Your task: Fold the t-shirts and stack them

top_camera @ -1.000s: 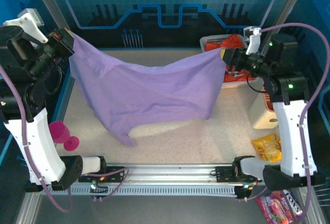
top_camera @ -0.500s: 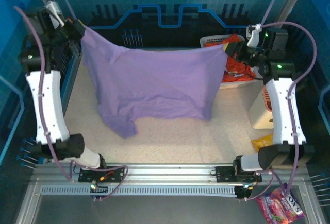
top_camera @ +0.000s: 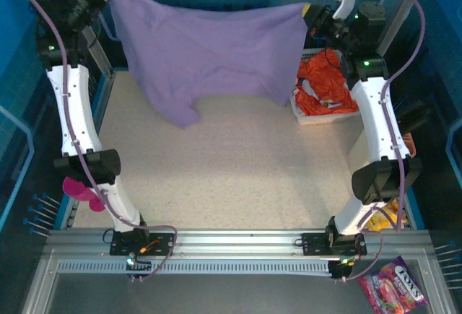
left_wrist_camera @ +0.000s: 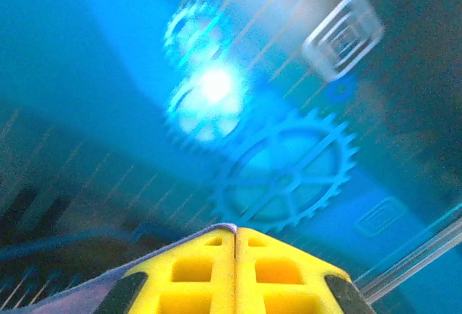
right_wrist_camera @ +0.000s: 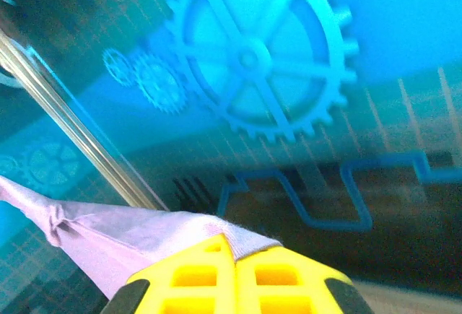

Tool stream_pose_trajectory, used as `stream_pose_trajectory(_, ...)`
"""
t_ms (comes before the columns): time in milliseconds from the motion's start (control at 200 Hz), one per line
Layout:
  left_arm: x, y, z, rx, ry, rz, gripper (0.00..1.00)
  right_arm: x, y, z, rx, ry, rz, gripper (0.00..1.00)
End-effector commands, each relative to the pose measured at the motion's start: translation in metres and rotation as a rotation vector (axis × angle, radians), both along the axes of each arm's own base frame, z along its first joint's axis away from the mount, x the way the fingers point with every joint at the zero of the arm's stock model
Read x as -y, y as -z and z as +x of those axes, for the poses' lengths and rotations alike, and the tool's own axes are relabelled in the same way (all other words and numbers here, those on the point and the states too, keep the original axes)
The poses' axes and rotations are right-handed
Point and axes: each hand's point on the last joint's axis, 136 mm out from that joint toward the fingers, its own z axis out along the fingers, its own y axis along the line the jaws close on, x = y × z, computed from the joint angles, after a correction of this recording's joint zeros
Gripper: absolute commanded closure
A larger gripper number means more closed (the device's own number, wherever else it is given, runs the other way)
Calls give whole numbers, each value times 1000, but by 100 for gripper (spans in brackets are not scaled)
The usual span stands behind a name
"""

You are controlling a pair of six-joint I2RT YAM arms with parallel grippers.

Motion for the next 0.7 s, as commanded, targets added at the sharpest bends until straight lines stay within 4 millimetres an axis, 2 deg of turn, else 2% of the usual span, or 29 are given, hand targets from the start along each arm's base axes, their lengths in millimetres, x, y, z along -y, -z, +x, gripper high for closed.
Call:
stream_pose_trajectory(0, 1, -44, -26, 134, 59, -14, 100, 2, -41, -10, 150, 18, -14, 100)
stream_pose_trajectory(80, 4, -32, -33, 99, 66, 22, 100, -4, -21, -10, 97, -20, -31, 100)
stream_pose_trajectory(140, 7, -16, -42, 88, 59, 49, 100, -8, 8, -9, 20, -47, -49, 100)
stream_pose_trajectory(200, 6, 13, -53, 52, 24, 60, 100, -12, 45, -9, -73, -73, -62, 100)
stream_pose_trajectory(265, 7, 56, -68, 12, -10, 76, 99, -16, 92, -14, -187, -95, -81, 100)
stream_pose_trajectory(335, 7, 118, -87, -78, -54, 60, 99, -20, 148, -26, -316, -111, -116, 100)
stream_pose_trajectory(405, 10, 176, -111, -175, -84, 31, 100, -24, 201, -44, -435, -120, -148, 100)
stream_pose_trajectory(490, 13, 243, -140, -302, -120, -28, 100, -27, 255, -71, -550, -130, -176, 100)
stream_pose_trajectory(595, 15, 306, -176, -475, -171, -72, 100, -34, 309, -105, -705, -152, -227, 100)
stream_pose_trajectory(695, 21, 347, -204, -621, -188, -139, 100, -37, 351, -138, -843, -168, -289, 100)
